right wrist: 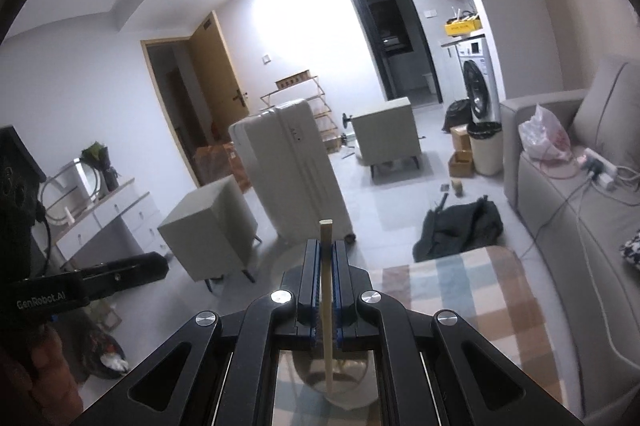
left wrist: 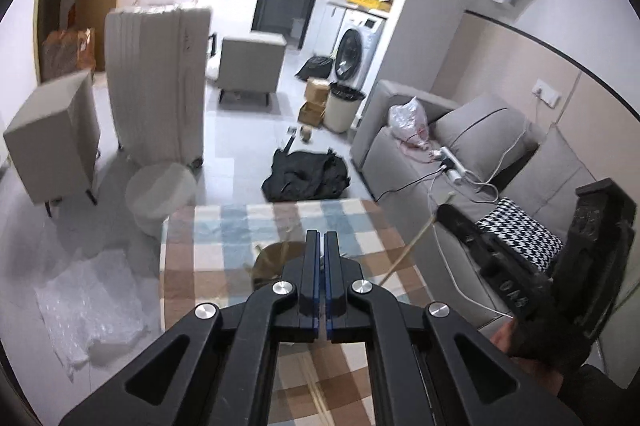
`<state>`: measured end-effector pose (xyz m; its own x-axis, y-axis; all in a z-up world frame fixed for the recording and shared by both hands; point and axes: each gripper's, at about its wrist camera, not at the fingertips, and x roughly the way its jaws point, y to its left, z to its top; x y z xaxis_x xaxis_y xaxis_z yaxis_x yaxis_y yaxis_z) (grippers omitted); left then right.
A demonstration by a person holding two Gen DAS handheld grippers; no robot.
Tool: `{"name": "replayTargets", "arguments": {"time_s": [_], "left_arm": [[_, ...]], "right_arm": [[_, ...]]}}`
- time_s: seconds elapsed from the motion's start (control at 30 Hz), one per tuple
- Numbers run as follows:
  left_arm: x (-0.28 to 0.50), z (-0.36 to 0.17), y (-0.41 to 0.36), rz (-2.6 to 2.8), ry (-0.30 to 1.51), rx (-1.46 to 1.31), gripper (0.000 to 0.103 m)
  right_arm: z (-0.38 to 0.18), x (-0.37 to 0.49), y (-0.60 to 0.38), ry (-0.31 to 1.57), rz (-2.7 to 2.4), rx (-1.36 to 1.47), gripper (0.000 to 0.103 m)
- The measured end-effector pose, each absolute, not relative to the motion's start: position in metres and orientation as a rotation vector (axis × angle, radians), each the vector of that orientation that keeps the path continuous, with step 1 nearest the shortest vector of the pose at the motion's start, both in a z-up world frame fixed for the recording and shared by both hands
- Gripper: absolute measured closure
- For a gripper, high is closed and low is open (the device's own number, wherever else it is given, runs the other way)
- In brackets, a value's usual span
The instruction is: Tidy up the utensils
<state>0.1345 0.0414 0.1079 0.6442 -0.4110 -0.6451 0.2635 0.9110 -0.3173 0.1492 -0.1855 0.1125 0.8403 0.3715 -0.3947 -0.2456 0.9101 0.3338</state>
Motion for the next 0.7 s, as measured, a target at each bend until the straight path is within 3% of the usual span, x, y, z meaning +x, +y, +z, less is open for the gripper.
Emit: {"name": "replayTargets", "arguments": {"time_s": [0.07,0.13,0.23,0.47,0.53,0.7], "left_arm": [[0.14,0.081,0.054,-0.349,0.83,-0.213,0.103],[0.148,0.056,0.063,-0.298,0.896,-0.228,0.083],[0.16,-0.007,0.081,-0.219,1.015,-0.26,0.067],[0.197,-0.123,0.065,-0.15,1.25,-0.207,0.064],[0.21,-0.142,0.059,-0.135,1.276,-0.199,0.059],[0.234,-0.168,0.058,-0.102,1.304,-0.197,0.058]], "right_arm": [[0.099,0.151,-0.185,0.491,0.341,0.28,0.098],[0.085,0.151,-0.186,0.518,0.353,0.289,0.098],[0.063,0.147,-0.188,0.559,0.358,0.297,0.098],[0.016,0.133,-0.202,0.667,0.336,0.361,0.098],[0.011,0.135,-0.205,0.683,0.333,0.381,0.098],[0.007,0.137,-0.21,0.684,0.325,0.381,0.098]]}}
